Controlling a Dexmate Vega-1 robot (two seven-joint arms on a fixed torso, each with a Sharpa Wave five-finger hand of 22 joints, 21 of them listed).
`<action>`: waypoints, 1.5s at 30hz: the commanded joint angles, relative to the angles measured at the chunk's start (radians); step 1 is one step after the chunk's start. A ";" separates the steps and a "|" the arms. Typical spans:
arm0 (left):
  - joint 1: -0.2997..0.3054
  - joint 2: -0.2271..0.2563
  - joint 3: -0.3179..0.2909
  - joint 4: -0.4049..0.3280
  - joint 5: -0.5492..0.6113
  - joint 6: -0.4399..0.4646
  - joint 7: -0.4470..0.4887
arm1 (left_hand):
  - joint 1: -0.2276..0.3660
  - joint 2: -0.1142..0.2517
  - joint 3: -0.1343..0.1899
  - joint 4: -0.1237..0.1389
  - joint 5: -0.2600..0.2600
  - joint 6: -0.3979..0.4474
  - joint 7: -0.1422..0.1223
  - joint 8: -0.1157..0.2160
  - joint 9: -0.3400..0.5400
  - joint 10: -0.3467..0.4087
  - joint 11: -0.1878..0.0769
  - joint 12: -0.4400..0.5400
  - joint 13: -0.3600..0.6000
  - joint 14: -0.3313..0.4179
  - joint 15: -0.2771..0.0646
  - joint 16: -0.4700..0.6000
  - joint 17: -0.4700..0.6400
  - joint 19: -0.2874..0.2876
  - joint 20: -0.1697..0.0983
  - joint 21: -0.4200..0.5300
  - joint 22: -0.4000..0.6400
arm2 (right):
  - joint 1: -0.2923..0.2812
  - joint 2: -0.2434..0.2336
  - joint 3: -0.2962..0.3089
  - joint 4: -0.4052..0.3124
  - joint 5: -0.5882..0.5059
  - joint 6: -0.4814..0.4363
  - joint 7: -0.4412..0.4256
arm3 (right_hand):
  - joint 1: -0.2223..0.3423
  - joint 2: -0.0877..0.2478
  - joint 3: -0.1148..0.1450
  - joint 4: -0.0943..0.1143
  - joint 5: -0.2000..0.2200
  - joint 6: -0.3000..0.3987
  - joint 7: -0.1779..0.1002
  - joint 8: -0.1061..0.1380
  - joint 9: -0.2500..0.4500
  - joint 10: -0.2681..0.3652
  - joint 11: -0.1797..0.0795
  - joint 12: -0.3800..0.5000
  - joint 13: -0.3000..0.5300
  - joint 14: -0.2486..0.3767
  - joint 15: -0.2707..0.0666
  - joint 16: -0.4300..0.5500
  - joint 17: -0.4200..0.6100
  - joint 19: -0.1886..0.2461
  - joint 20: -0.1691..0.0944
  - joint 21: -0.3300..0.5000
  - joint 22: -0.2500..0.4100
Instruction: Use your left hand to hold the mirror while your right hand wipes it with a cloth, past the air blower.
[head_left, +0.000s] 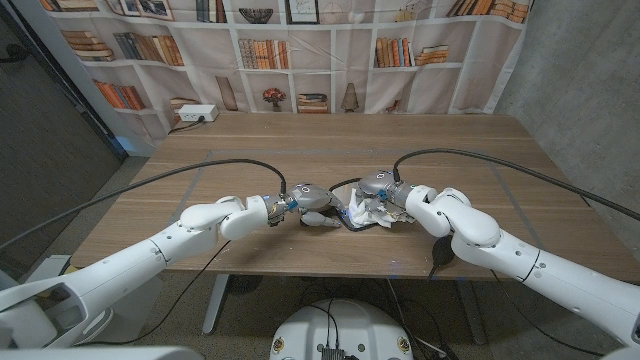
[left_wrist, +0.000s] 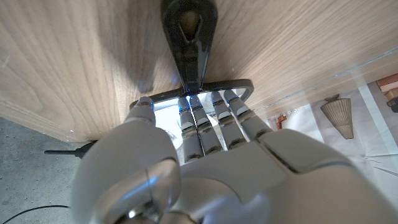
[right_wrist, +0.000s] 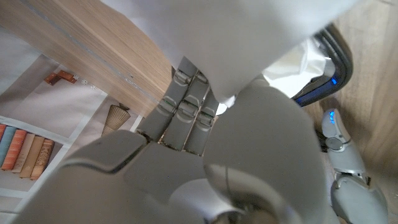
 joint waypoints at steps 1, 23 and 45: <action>-0.004 -0.010 0.010 0.026 -0.005 -0.029 0.027 | 0.007 0.002 0.008 -0.002 0.000 0.009 -0.003 0.002 0.002 0.010 0.004 0.005 0.001 0.010 -0.081 -0.001 0.002 0.011 -0.033 -0.004 0.001 | 0.131 0.125 -0.081 0.205 -0.019 0.030 0.012 | -0.005 0.015 -0.002 0.005 0.004 0.005 0.007 -0.006 -0.012 0.046 -0.049 -0.011 -0.001 0.005 -0.049 0.000 0.003 -0.009 -0.143 0.015 0.001; 0.005 0.000 0.000 0.008 -0.010 -0.005 0.012 | 0.009 -0.004 0.012 -0.006 -0.003 0.017 -0.003 0.003 0.001 0.012 0.003 0.004 0.001 0.013 -0.083 -0.002 0.001 0.014 -0.036 -0.004 0.001 | 0.300 0.209 -0.191 0.402 -0.043 0.004 -0.016 | -0.006 0.014 -0.002 0.003 0.005 0.004 0.010 -0.012 -0.015 0.049 -0.053 -0.017 -0.004 0.011 -0.049 0.000 0.009 -0.012 -0.144 0.032 -0.006; -0.006 -0.020 0.015 0.008 0.007 0.035 -0.006 | 0.005 -0.002 0.017 -0.005 -0.006 -0.006 0.006 -0.006 0.001 -0.012 0.003 -0.004 0.001 0.004 -0.079 -0.005 0.002 0.008 -0.033 -0.007 0.001 | 0.080 -0.007 -0.102 0.042 0.024 -0.117 0.115 | -0.009 0.014 -0.002 0.003 0.006 0.005 0.008 -0.016 -0.016 0.050 -0.054 -0.021 -0.002 0.011 -0.047 -0.003 0.013 -0.018 -0.144 0.045 -0.015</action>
